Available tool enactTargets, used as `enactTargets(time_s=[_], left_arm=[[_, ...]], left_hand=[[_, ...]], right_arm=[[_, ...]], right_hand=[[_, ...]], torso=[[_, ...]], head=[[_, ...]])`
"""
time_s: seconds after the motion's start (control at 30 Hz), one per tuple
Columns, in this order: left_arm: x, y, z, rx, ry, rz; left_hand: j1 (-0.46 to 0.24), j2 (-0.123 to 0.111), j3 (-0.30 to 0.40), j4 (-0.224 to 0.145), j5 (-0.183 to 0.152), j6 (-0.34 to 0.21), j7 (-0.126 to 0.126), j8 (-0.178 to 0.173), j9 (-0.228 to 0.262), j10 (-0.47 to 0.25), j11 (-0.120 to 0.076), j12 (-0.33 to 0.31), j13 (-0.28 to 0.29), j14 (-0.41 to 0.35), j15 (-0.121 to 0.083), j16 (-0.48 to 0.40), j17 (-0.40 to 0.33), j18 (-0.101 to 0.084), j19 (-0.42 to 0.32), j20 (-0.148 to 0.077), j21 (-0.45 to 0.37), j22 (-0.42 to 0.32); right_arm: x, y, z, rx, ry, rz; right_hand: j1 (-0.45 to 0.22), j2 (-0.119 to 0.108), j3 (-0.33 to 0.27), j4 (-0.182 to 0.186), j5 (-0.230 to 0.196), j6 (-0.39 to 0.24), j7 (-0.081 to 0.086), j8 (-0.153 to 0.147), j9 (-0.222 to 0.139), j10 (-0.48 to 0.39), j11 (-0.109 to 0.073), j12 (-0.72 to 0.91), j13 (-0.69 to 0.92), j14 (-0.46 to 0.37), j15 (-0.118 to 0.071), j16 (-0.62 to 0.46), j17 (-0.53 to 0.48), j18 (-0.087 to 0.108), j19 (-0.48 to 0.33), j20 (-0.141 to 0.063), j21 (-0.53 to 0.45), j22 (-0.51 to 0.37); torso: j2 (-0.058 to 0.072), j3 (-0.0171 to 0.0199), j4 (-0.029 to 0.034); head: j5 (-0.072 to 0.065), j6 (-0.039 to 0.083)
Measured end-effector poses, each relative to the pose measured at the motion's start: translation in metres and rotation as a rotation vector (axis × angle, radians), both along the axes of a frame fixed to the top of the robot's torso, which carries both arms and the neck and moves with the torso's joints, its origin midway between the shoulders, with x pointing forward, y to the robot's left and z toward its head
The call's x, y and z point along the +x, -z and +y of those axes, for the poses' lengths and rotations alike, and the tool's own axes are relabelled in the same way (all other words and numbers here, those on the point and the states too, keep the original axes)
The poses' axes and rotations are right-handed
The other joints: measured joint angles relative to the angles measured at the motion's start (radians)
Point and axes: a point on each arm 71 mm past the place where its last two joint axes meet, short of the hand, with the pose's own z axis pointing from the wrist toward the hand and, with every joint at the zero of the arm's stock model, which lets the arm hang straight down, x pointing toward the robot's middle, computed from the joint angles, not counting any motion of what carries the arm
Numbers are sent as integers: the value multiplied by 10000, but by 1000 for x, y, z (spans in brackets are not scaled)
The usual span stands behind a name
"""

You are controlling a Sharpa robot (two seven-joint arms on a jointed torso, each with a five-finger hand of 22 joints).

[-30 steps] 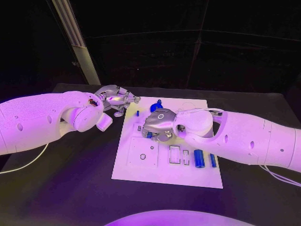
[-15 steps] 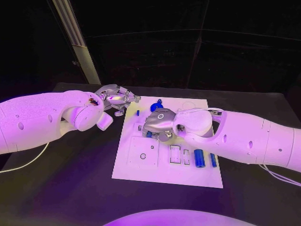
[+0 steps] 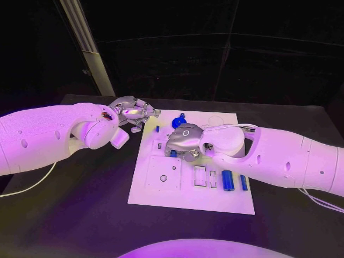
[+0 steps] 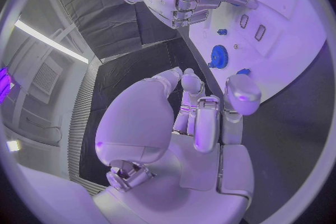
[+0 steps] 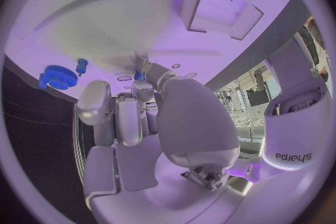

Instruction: Assemble the parts on the task board

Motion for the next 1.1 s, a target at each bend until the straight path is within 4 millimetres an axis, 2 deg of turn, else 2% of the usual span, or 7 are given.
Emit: enactTargets(time_s=[0.2, 0.4, 0.47, 0.53, 0.67, 0.97, 1.1], left_arm=[[0, 0, 0, 5, 19, 25], [0, 0, -1, 10, 41, 50], [0, 0, -1, 12, 46, 59], [0, 1, 0, 16, 49, 69], [0, 1, 0, 25, 49, 87], [1, 1, 1, 52, 37, 137], [1, 1, 1, 58, 37, 152]], left_hand=[[0, 0, 1, 0, 0, 0, 0, 0, -1, 0, 0, 0, -16, 0, 0, 0, 0, 1, 0, 0, 0, 0], [0, 0, 1, 0, 0, 0, 0, 0, -2, 0, 0, 0, -16, 0, 0, 0, 0, 0, 0, 0, 0, -1], [0, 0, 1, 0, 0, 0, 0, 0, -2, 0, 0, 0, -34, 0, 0, 0, 0, 0, -1, 0, 0, -1], [43, 43, 1, 0, 0, -25, -24, 42, -2, -6, -6, -1, -34, 0, 0, 0, 0, 0, 0, 0, 0, 0], [43, 43, 1, 0, 0, -73, 1, 42, 2, -38, -37, 0, -46, 0, 0, 0, 0, 0, -1, 0, 0, -1], [130, 129, 2, -57, 0, -95, -21, 81, 8, -38, -37, -1, -57, 0, 0, 0, 0, 0, -1, 1, 0, -1], [136, 136, 30, -85, 0, -109, -36, 81, 10, -38, -37, -1, -57, 0, 1, 0, 0, 0, -1, 1, 0, -1]], right_arm=[[0, 0, 1, 7, -11, -50], [-1, 0, 1, 90, -31, -99], [-1, 0, 1, 152, -65, -125], [-1, 0, 0, 229, -100, -146], [-2, -1, -2, 436, -156, -197], [-2, -8, -10, 1286, -188, -357], [1, -10, -17, 1722, 53, -296]], right_hand=[[-67, 49, 70, -14, 0, 56, 51, 10, 16, 2, -2, 63, 64, -14, -14, 0, 0, 1, 0, 0, 0, 15], [-307, 209, 235, 15, -23, 1097, 291, 446, 204, 199, 137, 356, 346, -11, 39, 60, -1, 1, 24, 24, 104, 154], [-348, 249, 232, 12, -37, 1439, 303, 589, 264, 225, 237, 479, 462, 2, 155, 114, -1, 1, 95, 95, 143, 244], [-396, 297, 206, 95, -96, 1641, 319, 667, 273, 261, 272, 582, 558, 2, 154, 145, -1, 0, 111, 111, 194, 328], [-557, 354, 110, 220, -171, 1801, 209, 781, 281, 298, 308, 718, 707, 2, 154, 187, -2, 1, 161, 161, 241, 457], [-878, 431, -129, 458, -232, 1827, 186, 763, 275, 298, 307, 794, 813, 2, 153, 280, -2, 1, 256, 181, 310, 611], [-1008, 433, -244, 573, -234, 1734, 280, 642, 274, 298, 307, 794, 821, 2, 153, 292, -3, 0, 271, 196, 310, 629]], torso=[[0, -2, 0], [0, -5, -1], [-1, -5, -3], [-1, -5, -3], [-3, -5, -3], [-4, 0, -4], [-8, 0, -7]], head=[[-6, -1], [-12, -15], [-12, -16], [-12, -22], [-12, -17], [-24, 11], [-60, 85]])
